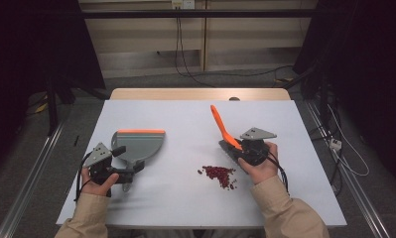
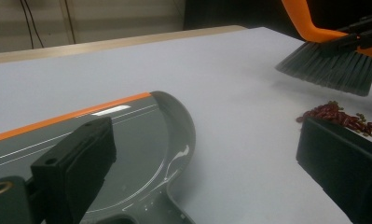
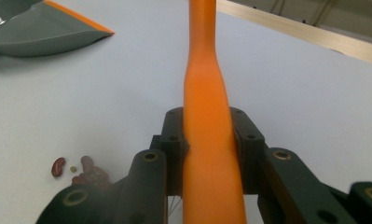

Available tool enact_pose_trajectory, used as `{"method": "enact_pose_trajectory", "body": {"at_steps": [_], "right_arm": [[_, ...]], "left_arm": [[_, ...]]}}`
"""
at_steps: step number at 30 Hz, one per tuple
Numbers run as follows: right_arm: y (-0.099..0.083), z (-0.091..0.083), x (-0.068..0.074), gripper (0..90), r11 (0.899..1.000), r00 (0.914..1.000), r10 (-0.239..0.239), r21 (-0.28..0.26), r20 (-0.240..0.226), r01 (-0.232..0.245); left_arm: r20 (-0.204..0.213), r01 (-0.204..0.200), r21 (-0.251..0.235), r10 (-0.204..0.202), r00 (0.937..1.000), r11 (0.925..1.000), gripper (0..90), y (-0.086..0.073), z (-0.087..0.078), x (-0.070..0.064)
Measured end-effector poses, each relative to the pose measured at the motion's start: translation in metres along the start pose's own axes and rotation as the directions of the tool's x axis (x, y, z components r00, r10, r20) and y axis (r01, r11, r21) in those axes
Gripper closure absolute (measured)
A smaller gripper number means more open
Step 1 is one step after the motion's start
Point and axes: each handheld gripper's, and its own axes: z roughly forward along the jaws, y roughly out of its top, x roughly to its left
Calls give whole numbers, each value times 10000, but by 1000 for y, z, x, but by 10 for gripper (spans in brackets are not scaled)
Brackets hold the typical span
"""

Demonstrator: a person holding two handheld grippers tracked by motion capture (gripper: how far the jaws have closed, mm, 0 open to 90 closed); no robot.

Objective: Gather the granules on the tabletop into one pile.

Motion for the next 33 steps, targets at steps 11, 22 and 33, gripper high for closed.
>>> {"method": "enact_pose_trajectory", "body": {"at_steps": [11,22,33], "right_arm": [[-20,-15,4,711,9924,9807,1218,-30,1529,-1228],[-28,-9,34,711,9884,9676,1518,-237,2020,-1502],[-22,4,55,710,9903,9674,1387,-415,2120,-1329]], "left_arm": [[-94,-176,87,177,9998,9998,45,1,1,-3],[-52,-213,117,214,9998,9997,45,1,2,-4],[-16,-173,126,173,9998,9998,45,1,2,-4]]}}
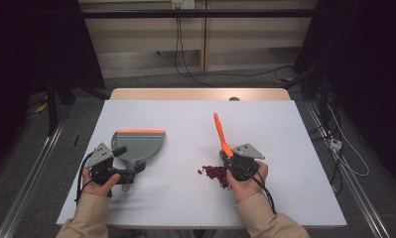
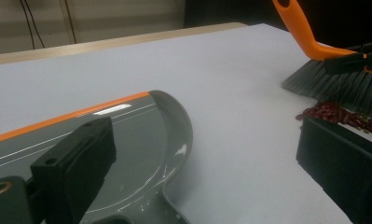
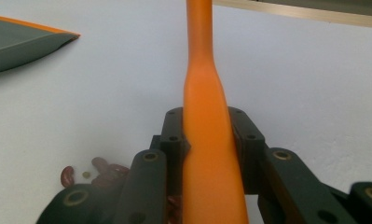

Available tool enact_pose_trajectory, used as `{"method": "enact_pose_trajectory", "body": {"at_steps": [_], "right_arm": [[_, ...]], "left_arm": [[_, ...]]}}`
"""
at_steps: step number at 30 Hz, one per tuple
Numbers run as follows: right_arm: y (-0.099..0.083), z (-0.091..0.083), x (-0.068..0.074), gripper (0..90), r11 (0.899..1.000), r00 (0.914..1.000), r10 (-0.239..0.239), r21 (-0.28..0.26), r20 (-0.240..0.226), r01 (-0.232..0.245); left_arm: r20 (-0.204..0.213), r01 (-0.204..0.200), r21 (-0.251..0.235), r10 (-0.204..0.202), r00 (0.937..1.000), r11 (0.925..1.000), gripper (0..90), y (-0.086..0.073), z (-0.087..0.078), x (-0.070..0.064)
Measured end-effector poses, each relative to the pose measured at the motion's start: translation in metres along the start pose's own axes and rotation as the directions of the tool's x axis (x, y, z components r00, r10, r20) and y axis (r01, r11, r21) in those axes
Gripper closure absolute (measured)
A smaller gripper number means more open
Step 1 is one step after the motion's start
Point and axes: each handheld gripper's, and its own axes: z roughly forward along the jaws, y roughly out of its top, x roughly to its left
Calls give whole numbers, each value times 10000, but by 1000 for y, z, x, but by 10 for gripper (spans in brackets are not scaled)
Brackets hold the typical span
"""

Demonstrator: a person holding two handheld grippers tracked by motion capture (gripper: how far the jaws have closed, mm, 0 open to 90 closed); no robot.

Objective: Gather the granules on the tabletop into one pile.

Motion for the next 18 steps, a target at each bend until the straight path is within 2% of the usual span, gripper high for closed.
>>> {"method": "enact_pose_trajectory", "body": {"at_steps": [1,5,8,10,12,14,15,17,18], "right_arm": [[0,1,1,711,9999,9999,139,-42,-76,-139],[2,4,5,711,9999,10000,33,-112,-66,-34],[3,5,3,711,9997,9995,123,-184,-296,-128],[4,5,-1,711,9994,9980,225,-238,-590,-239],[6,4,-7,711,9993,9948,67,-369,-1020,-105],[9,2,-13,711,9991,9936,-65,-433,-1127,16],[10,2,-16,711,9986,9880,-120,-524,-1538,40],[14,0,-22,711,9965,9823,-329,-815,-1843,181],[16,-1,-24,711,9953,9755,-463,-934,-2153,266]], "left_arm": [[-8,-7,12,7,10000,10000,45,0,0,0],[0,-14,0,14,10000,10000,45,0,0,0],[-17,15,-30,-15,10000,10000,45,0,-1,0],[-24,-8,-10,8,10000,10000,45,0,-1,1],[-35,-6,17,6,10000,10000,45,0,-1,1],[-21,-9,19,10,10000,10000,45,0,0,1],[-18,-13,25,13,10000,10000,45,0,0,1],[-28,-11,28,11,10000,10000,45,0,0,0],[-36,-14,36,14,10000,10000,45,0,0,0]]}}
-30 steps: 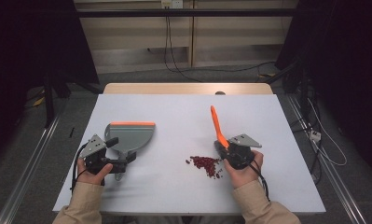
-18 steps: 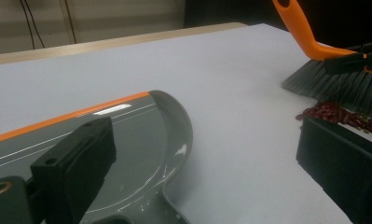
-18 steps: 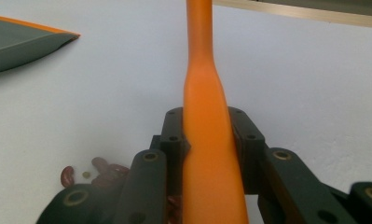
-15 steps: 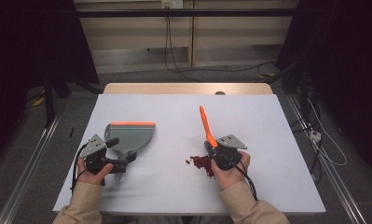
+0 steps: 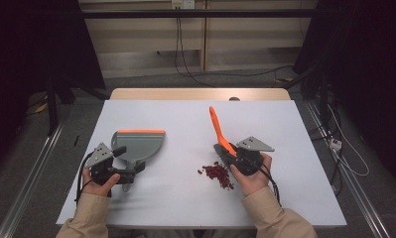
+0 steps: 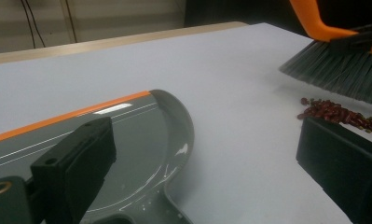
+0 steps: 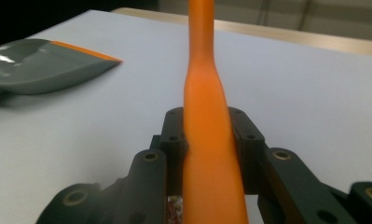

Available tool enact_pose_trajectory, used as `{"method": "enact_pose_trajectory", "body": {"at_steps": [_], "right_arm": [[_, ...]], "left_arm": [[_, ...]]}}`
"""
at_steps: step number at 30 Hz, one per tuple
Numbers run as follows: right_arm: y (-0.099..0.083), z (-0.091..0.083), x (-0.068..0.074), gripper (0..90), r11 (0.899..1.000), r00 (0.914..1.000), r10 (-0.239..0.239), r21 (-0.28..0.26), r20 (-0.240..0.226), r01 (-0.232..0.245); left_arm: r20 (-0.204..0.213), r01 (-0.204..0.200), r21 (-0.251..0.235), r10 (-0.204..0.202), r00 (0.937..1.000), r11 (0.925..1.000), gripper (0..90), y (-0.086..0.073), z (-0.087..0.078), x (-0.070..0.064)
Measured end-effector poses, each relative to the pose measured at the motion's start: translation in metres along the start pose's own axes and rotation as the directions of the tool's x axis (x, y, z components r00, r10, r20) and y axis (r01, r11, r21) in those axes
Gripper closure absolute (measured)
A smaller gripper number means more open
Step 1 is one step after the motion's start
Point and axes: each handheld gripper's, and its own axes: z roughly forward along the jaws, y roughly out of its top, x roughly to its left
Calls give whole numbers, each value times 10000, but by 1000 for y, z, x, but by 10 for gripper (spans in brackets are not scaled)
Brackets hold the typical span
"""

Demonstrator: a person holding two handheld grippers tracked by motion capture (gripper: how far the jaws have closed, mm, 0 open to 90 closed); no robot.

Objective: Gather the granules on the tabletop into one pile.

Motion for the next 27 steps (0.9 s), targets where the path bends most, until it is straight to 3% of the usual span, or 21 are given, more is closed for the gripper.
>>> {"method": "enact_pose_trajectory", "body": {"at_steps": [2,4,5,7,9,11,14,17,20,23,24,27], "right_arm": [[4,-3,-1,710,9998,9992,-176,-130,-355,172],[7,-5,-2,711,9985,9926,-480,-316,-1111,448],[9,-5,-1,711,9956,9849,-900,-379,-1478,853],[11,-6,2,711,9922,9702,-1244,-258,-2079,1217],[13,-5,3,711,9901,9442,-1399,-282,-2982,1378],[14,-4,6,711,9808,9211,-1904,-252,-3396,1934],[14,-3,6,711,9738,8859,-2186,-326,-4091,2252],[13,-4,5,711,9634,8567,-2510,-301,-4507,2665],[11,-5,4,711,9580,8360,-2607,-219,-4828,2861],[9,-9,4,711,9376,7937,-3075,-249,-5248,3468],[8,-10,4,711,9298,7748,-3219,-274,-5441,3671],[5,-12,2,711,9236,7466,-3232,-219,-5815,3828]], "left_arm": [[-10,7,10,-7,10000,10000,45,0,0,0],[-4,9,-7,-9,10000,10000,45,0,0,0],[-7,2,0,-2,10000,10000,45,0,0,0],[-10,9,7,-9,10000,10000,45,0,0,0],[-13,50,-14,-50,10000,10000,45,0,0,1],[-6,41,-16,-41,10000,10000,45,0,0,1],[-4,55,-12,-55,10000,10000,45,0,-1,1],[-6,74,-17,-74,10000,10000,45,0,-1,2],[-12,102,-16,-102,9999,9999,45,0,0,1],[-30,89,-8,-89,10000,10000,45,0,0,1],[-36,95,7,-95,9999,10000,45,0,0,2],[-57,75,56,-74,10000,10000,45,0,0,2]]}}
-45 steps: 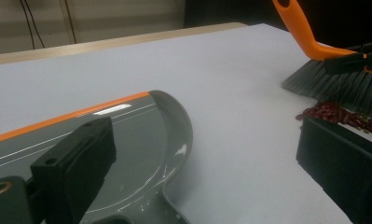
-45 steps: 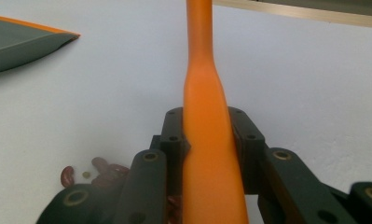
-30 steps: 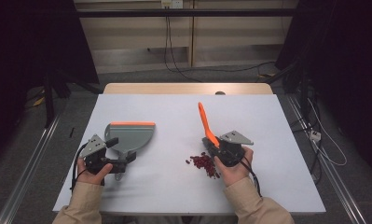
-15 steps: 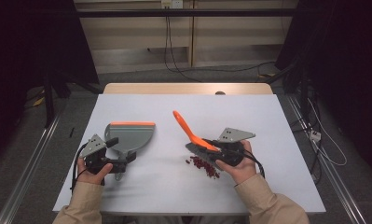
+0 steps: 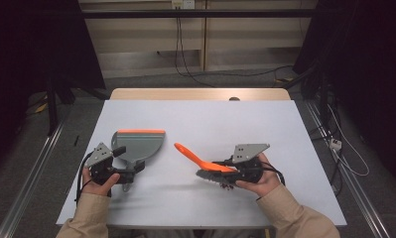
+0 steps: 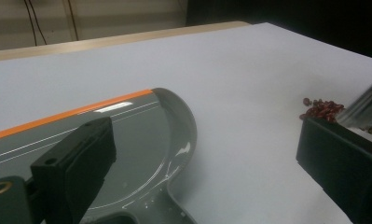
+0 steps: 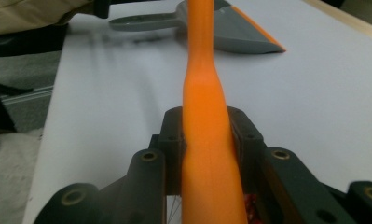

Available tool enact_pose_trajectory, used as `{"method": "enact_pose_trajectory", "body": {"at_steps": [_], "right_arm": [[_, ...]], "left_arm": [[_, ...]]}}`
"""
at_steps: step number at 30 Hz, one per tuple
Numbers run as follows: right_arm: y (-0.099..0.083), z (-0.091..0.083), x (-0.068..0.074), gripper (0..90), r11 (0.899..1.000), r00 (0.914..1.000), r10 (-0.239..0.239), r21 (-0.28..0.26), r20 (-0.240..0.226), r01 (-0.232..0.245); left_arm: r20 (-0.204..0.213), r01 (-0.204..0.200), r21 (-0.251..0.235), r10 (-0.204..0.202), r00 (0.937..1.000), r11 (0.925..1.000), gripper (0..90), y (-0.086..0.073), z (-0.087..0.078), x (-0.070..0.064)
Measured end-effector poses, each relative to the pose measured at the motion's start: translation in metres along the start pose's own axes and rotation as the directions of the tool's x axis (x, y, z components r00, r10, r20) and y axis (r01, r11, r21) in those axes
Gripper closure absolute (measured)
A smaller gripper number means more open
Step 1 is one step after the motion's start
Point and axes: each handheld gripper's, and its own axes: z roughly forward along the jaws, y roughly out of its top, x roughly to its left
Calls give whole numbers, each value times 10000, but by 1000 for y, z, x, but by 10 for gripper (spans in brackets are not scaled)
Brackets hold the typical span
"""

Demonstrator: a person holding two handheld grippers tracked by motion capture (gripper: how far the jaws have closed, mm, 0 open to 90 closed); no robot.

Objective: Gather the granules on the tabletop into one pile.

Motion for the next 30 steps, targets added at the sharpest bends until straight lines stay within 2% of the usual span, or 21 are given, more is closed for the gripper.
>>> {"method": "enact_pose_trajectory", "body": {"at_steps": [6,10,12,15,16,21,28,30], "right_arm": [[-6,-8,3,711,9997,9988,-224,-44,-439,222],[-9,-13,9,712,9987,9936,-508,-135,-1004,497],[-13,-13,9,711,9980,9899,-620,-5,-1271,624],[-19,-6,6,712,9954,9866,-773,452,-1434,845],[-21,-3,5,712,9947,9870,-781,554,-1403,865],[-22,9,-10,712,9972,9849,-703,146,-1584,735],[-15,21,-20,712,9953,9818,-937,67,-1653,962],[-11,26,-22,712,9933,9814,-1124,85,-1559,1151]], "left_arm": [[0,16,11,-16,10000,10000,45,0,1,0],[-17,-7,38,7,10000,10000,45,0,2,-1],[-10,-11,38,11,10000,10000,45,0,3,-1],[-25,-31,59,31,10000,10000,45,-1,3,-1],[-37,-25,59,25,10000,10000,45,-1,3,-1],[-89,30,49,-30,10000,10000,45,-1,2,0],[-82,10,112,-9,10000,9999,45,-1,3,0],[-64,6,116,-6,10000,9999,45,-1,4,0]]}}
